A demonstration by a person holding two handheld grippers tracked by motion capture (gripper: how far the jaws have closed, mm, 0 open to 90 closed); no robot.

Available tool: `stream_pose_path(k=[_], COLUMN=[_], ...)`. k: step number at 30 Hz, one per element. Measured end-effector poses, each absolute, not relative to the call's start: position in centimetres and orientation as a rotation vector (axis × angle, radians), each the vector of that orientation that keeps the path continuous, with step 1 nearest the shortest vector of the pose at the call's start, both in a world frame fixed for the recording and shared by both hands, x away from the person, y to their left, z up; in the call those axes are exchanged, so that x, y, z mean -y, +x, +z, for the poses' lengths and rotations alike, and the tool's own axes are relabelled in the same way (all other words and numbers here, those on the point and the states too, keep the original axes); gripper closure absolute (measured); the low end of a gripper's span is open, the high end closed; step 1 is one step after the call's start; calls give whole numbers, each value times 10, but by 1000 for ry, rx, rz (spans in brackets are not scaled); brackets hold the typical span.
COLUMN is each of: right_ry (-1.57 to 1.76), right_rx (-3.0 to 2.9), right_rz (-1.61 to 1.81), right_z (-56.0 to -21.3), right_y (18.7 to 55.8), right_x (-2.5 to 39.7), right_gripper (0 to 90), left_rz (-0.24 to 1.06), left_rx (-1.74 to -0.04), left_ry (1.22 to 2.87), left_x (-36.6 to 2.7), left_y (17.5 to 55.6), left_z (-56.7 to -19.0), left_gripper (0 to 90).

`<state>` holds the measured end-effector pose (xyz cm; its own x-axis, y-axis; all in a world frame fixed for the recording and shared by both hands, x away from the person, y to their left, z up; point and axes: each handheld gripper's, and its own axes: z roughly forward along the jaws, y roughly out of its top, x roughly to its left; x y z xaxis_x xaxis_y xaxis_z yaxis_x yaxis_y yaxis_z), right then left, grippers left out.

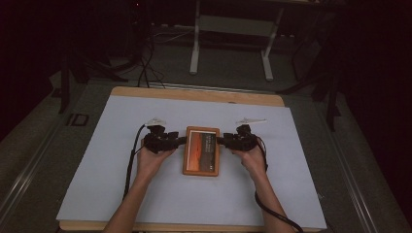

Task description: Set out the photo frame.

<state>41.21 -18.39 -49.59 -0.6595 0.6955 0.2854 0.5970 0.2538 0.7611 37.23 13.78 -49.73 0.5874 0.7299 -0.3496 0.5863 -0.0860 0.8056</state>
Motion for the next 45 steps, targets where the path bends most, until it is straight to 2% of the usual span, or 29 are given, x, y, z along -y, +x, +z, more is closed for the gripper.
stream_pose_path(k=[3, 12, 14, 18, 20, 32, 45], right_ry=[1216, 1139, 1115, 1062, 1046, 1020, 1043], right_rx=[-2371, -2296, -2293, -2284, -2290, -2332, -2330], right_rz=[1351, 1259, 1244, 1207, 1186, 1098, 1095], right_z=[-492, -479, -477, -473, -473, -485, -492], right_y=[408, 402, 402, 402, 402, 415, 418], right_x=[183, 168, 164, 154, 152, 134, 137], right_gripper=[563, 623, 675, 860, 891, 898, 899], left_rz=[240, 285, 282, 258, 264, 267, 200], left_rx=[-1062, -1059, -1080, -1075, -1073, -1071, -1045], left_ry=[1781, 1775, 1765, 1752, 1776, 1812, 1849], left_x=[-142, -154, -159, -165, -166, -155, -126], left_y=[357, 327, 323, 311, 306, 305, 307], left_z=[-494, -492, -491, -492, -494, -500, -509], left_gripper=[462, 467, 467, 501, 511, 482, 376])
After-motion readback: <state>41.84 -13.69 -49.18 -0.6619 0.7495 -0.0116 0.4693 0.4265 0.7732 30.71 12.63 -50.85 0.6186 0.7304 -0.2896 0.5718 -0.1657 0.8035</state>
